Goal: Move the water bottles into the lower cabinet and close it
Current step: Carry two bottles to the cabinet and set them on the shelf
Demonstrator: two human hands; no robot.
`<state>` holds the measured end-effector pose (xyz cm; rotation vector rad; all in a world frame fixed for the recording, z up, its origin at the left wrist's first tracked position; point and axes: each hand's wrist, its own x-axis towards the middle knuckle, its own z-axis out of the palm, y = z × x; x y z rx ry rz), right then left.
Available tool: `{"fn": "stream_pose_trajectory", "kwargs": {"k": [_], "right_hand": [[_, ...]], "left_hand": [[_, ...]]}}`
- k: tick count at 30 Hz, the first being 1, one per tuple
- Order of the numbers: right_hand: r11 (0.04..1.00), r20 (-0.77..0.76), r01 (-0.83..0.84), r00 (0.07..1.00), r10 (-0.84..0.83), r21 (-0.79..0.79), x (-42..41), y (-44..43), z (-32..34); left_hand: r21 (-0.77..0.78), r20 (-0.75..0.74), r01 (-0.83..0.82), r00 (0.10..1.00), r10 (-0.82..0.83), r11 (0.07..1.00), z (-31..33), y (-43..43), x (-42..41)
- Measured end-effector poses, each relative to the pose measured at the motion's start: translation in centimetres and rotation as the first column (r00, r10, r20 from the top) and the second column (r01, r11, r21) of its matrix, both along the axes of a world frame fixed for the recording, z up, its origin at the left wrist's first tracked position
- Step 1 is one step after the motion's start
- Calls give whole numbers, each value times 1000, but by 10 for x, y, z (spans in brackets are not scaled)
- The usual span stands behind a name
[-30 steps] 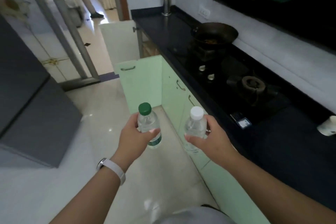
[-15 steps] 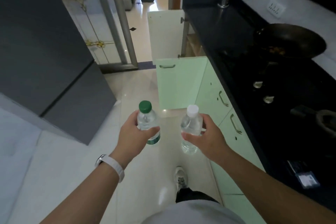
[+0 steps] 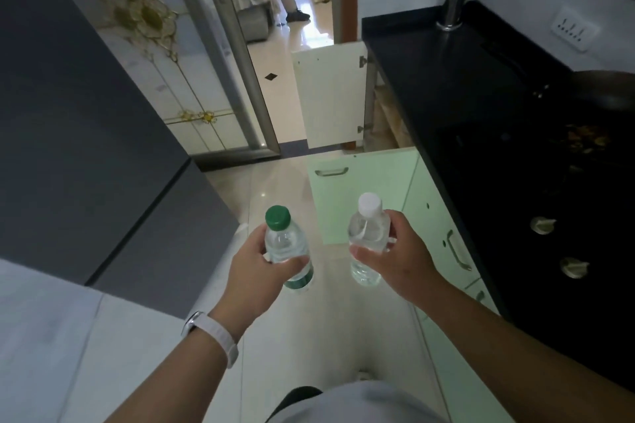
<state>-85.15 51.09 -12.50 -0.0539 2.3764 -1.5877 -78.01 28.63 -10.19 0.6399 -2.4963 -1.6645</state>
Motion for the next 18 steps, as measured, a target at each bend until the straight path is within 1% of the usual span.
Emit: {"fn": "stream_pose_trajectory", "kwargs": {"k": [8,12,18], "right_hand": [[999,-6,-28,1000,29,46,-60,-55,0],[998,-10,11,1000,-11,61,-98,-99,-1],[986,-12,135,991,-135,92,-162,-190,8]], "left_hand": [[20,-43,1,999,0,1000,-7,-60,-63],[36,-43,41,998,-39,999,-18,-107,-112],[76,-65,179,983,-174,981,-16,-198,-200]]}}
